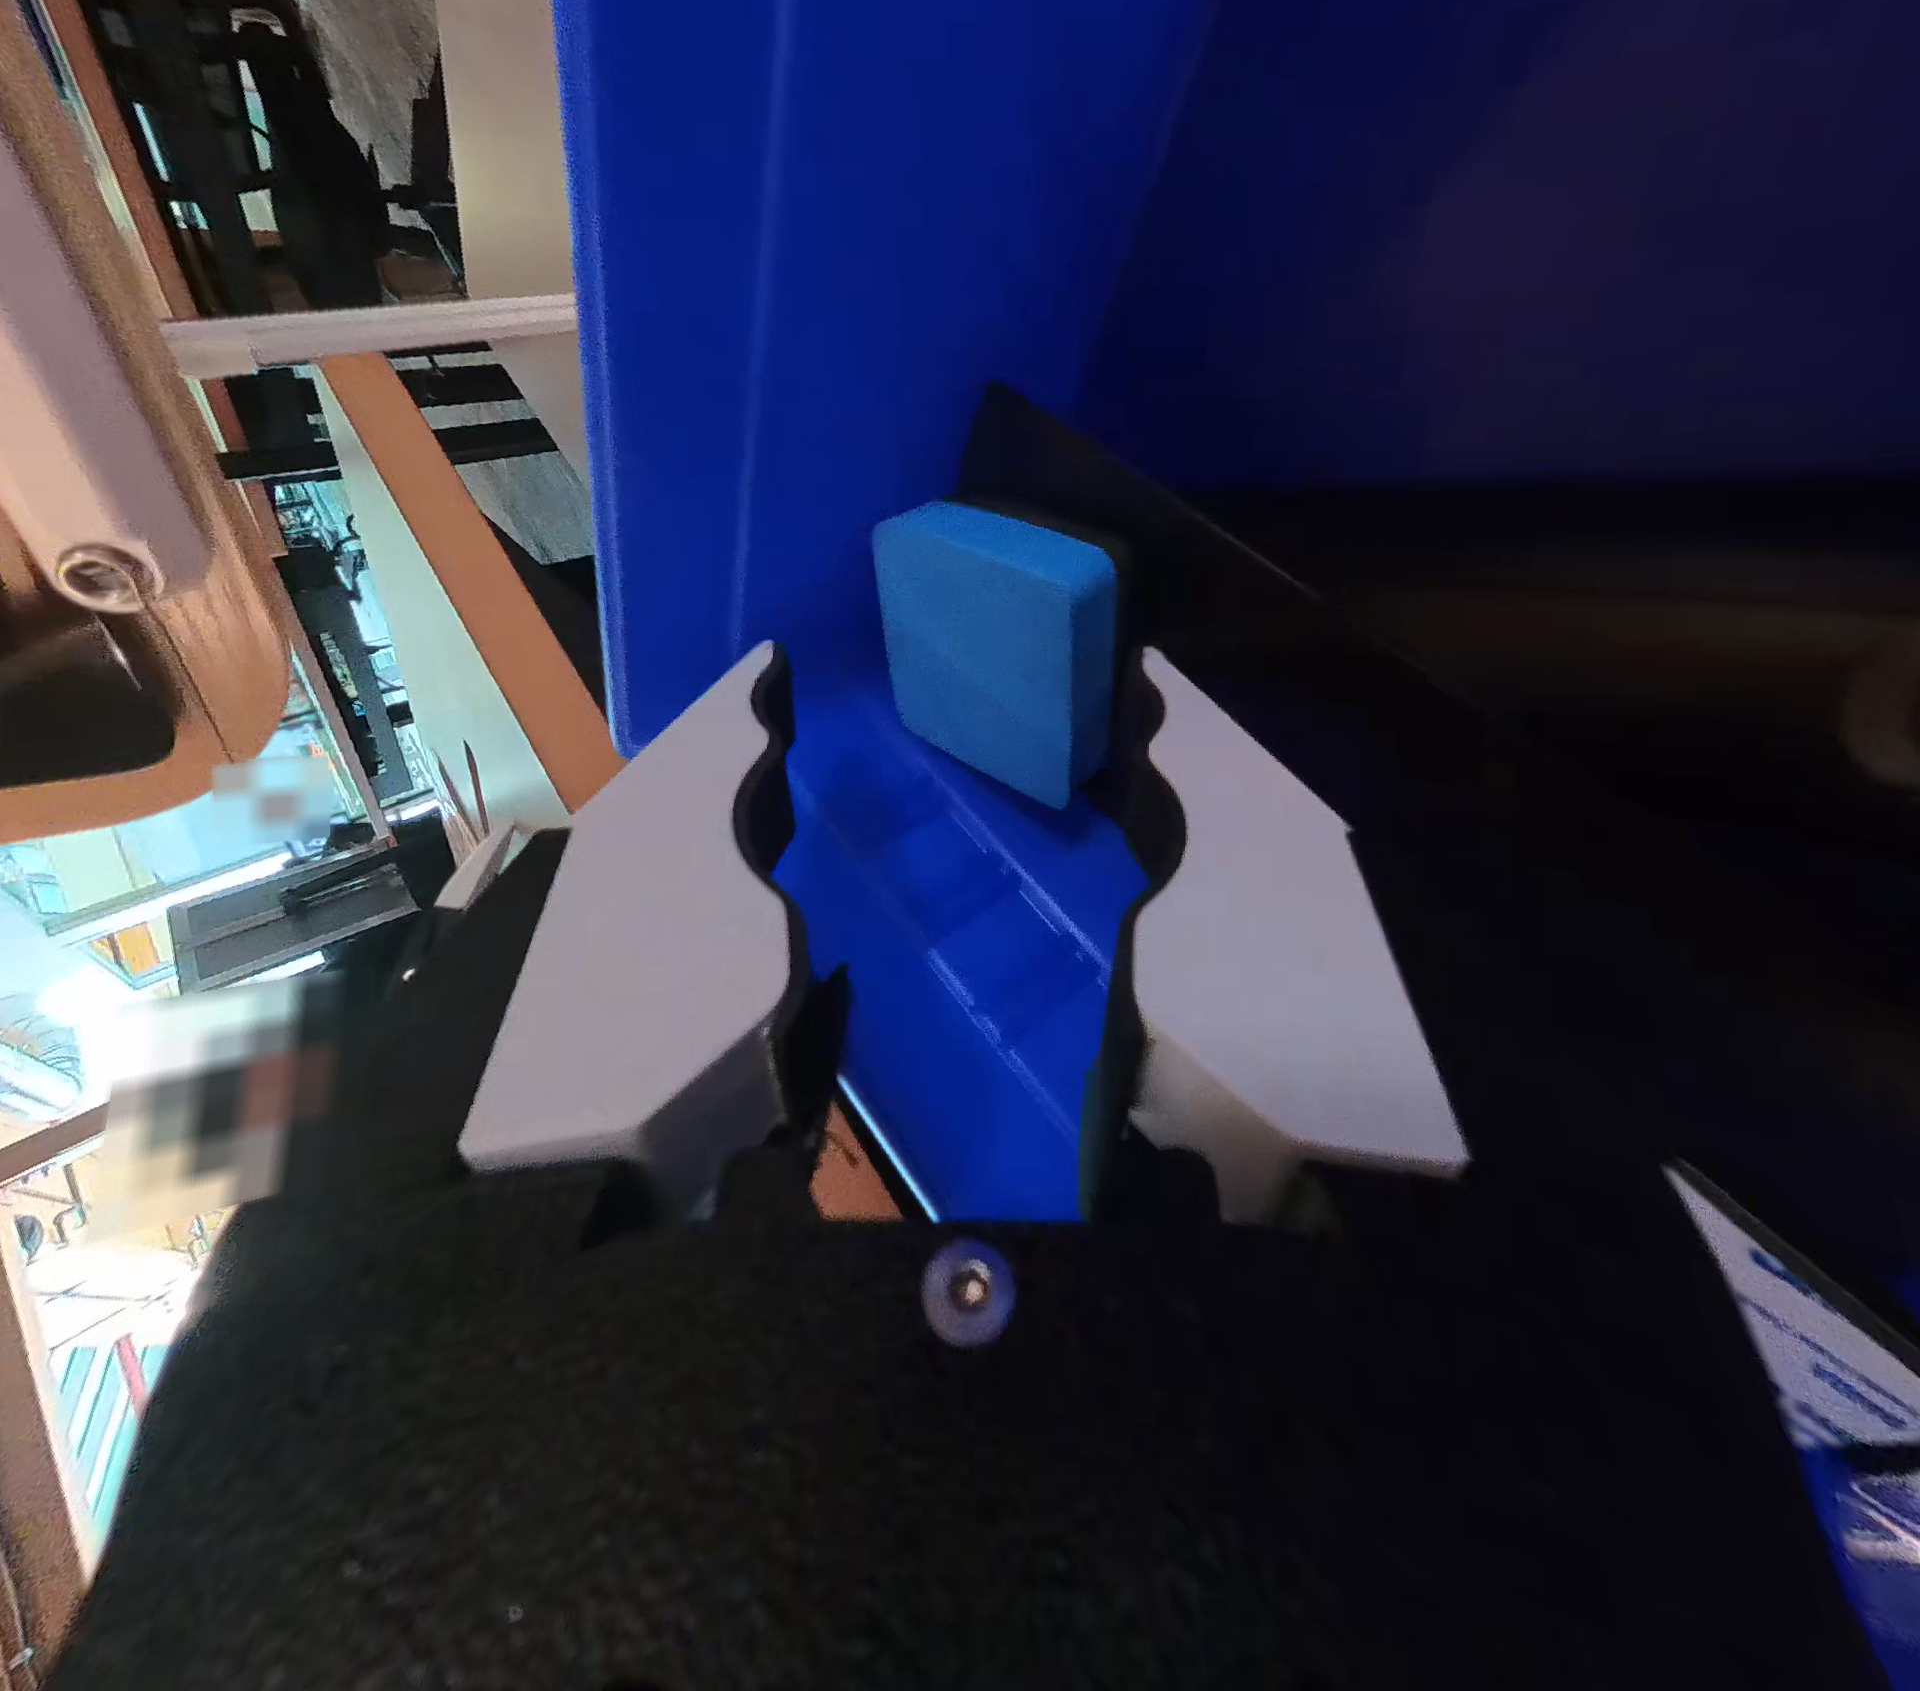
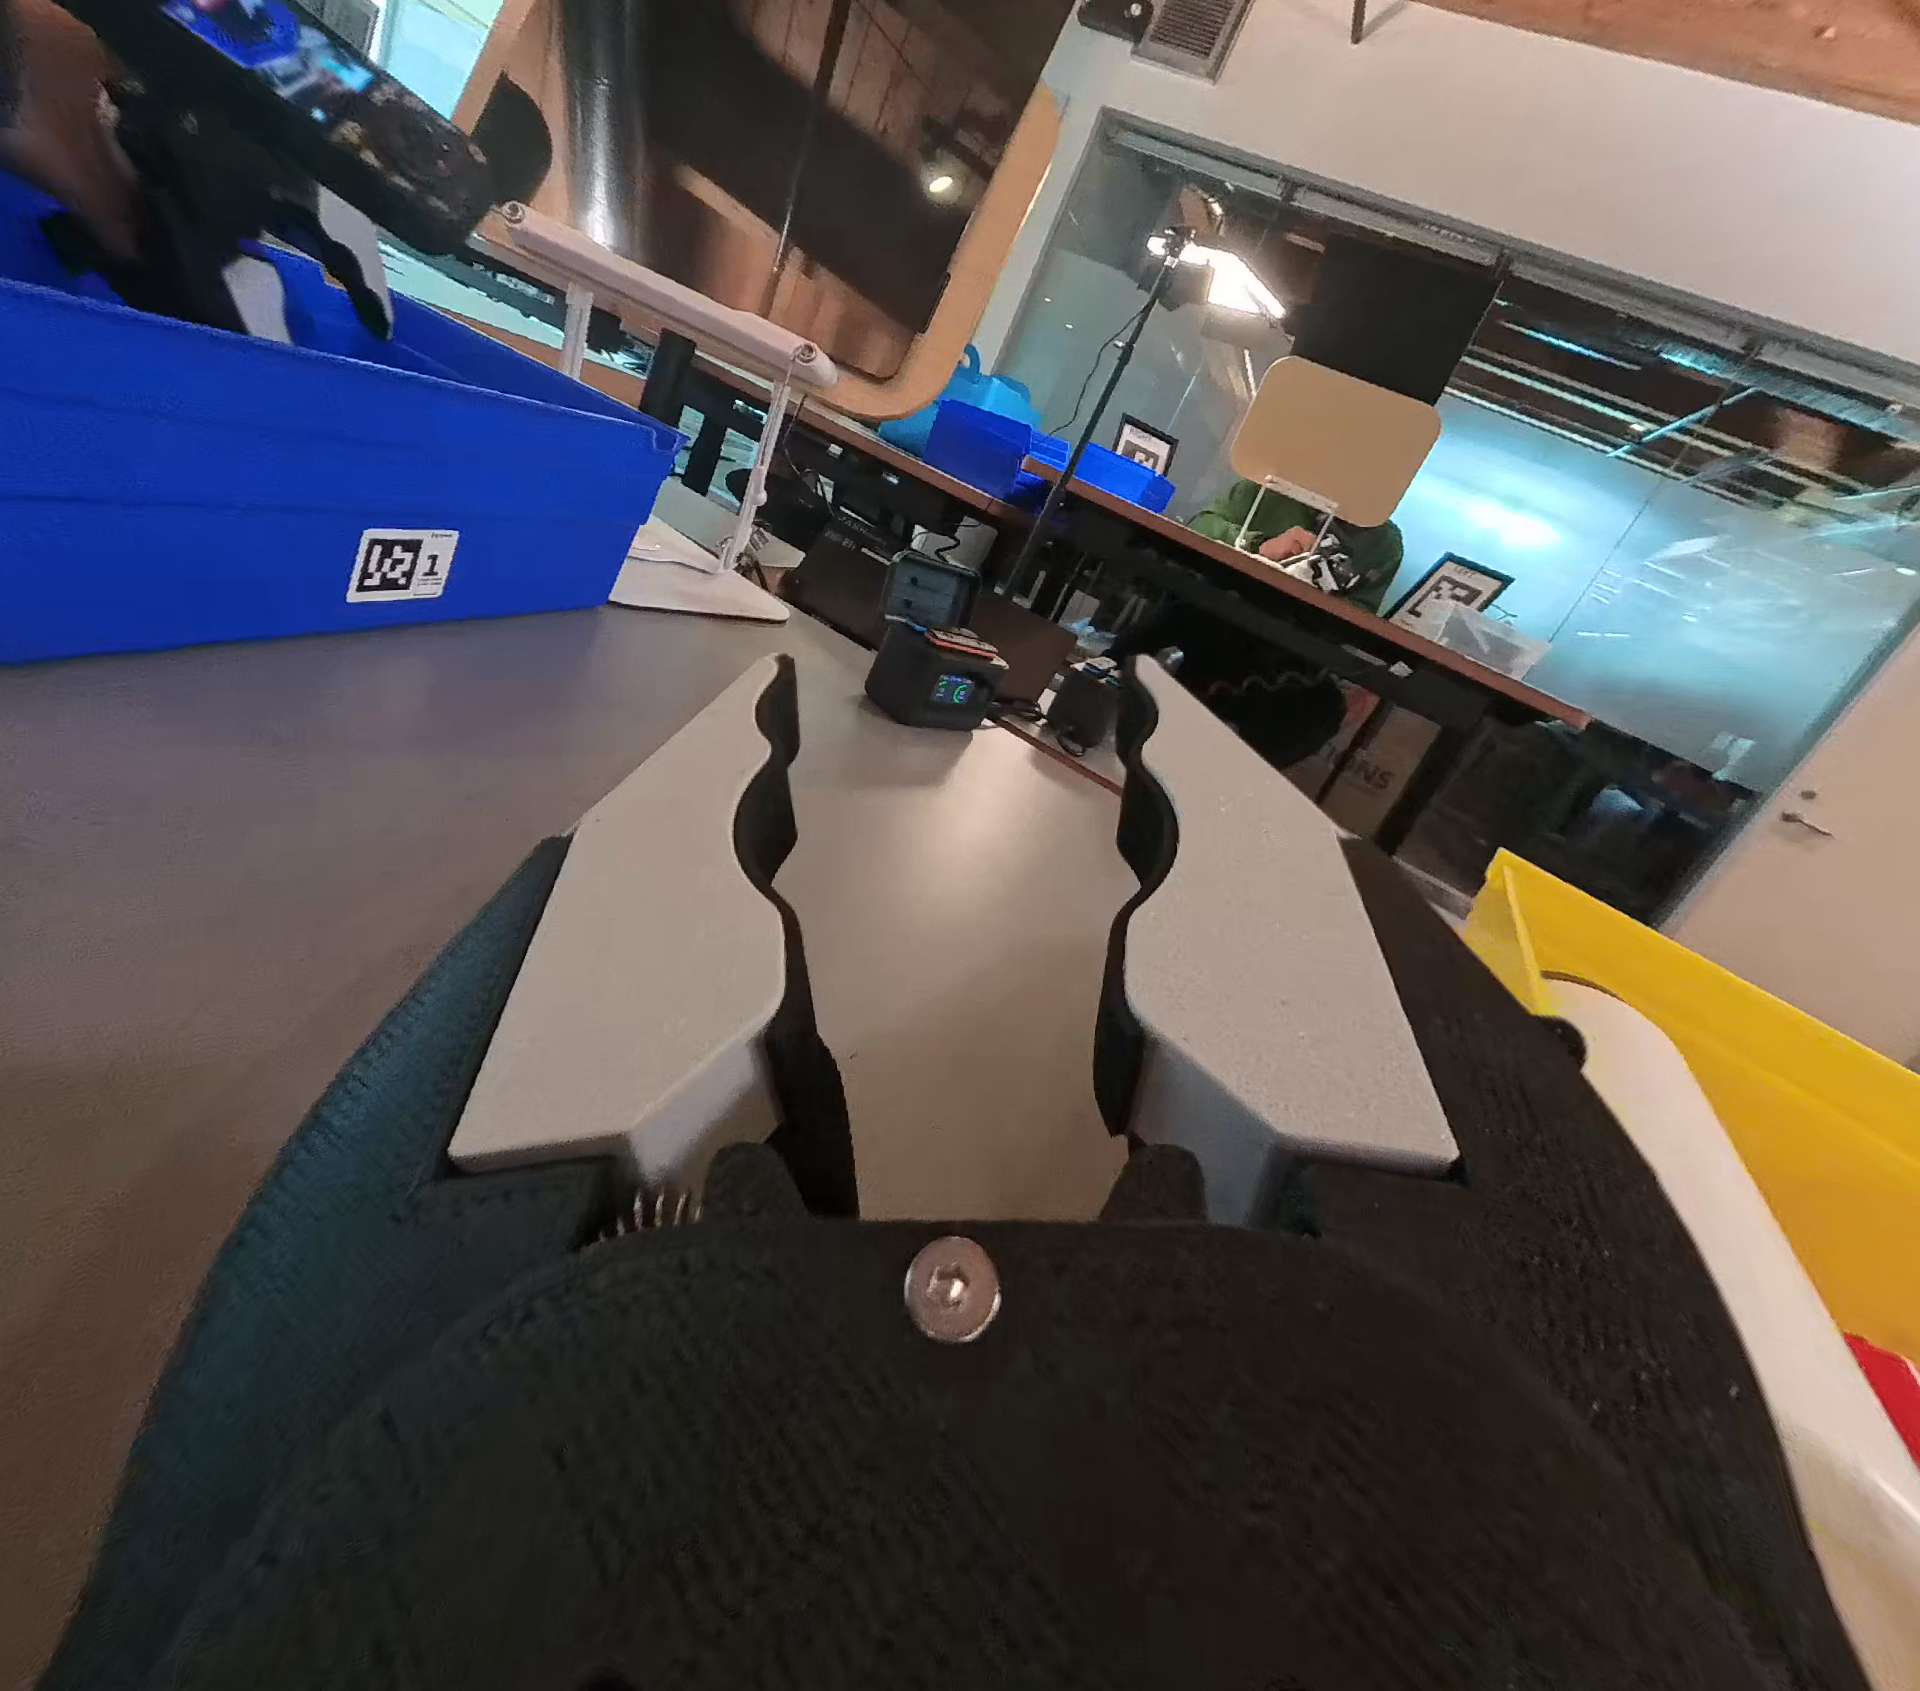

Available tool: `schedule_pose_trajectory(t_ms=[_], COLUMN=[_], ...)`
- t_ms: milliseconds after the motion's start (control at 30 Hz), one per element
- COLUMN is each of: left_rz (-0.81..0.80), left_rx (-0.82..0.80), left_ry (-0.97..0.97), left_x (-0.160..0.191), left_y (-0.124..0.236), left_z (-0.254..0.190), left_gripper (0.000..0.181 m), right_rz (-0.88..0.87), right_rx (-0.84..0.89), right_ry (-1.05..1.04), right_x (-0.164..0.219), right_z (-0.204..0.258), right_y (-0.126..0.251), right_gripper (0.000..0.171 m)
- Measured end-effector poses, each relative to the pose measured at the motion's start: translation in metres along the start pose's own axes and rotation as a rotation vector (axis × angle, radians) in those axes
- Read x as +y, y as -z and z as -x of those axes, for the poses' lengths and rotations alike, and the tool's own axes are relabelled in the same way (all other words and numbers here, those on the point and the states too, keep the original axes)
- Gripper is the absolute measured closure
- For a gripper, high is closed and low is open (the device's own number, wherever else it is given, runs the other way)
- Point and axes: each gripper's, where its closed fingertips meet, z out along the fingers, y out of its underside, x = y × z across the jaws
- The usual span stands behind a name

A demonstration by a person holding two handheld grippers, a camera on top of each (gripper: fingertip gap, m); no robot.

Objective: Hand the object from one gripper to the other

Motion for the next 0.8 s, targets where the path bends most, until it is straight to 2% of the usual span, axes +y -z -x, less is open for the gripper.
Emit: schedule_pose_trajectory(t_ms=[100, 233, 333, 400, 500, 600, 733, 800], left_rz=[0.012, 0.030, 0.022, -0.020, -0.133, -0.136, -0.081, -0.073], left_rx=[-0.002, -0.061, -0.141, -0.230, -0.361, -0.266, -0.244, -0.238], left_ry=[-0.006, 0.046, 0.137, 0.186, 0.225, 0.170, 0.074, 0.036], left_x=[0.001, 0.004, 0.007, 0.007, 0.004, 0.001, -0.001, -0.004], left_y=[-0.004, -0.004, 0.000, 0.009, 0.027, 0.012, -0.005, -0.008], left_z=[0.004, 0.022, 0.032, 0.040, 0.050, 0.031, 0.023, 0.021], left_gripper=[0.118, 0.090, 0.082, 0.089, 0.120, 0.125, 0.125, 0.136], right_rz=[0.002, 0.010, 0.017, 0.021, 0.026, 0.030, 0.036, 0.040], right_rx=[-0.013, -0.014, -0.008, -0.004, -0.003, -0.007, -0.005, -0.005], right_ry=[-0.005, -0.004, -0.016, -0.027, -0.039, -0.043, -0.043, -0.045], right_x=[0.001, 0.002, 0.004, 0.005, 0.006, 0.006, 0.007, 0.008], right_z=[0.003, 0.003, 0.001, 0.000, -0.001, 0.000, -0.001, -0.001], right_y=[0.000, 0.000, -0.001, -0.001, -0.001, -0.001, -0.001, -0.001], right_gripper=[0.111, 0.111, 0.111, 0.112, 0.113, 0.114, 0.115, 0.116])
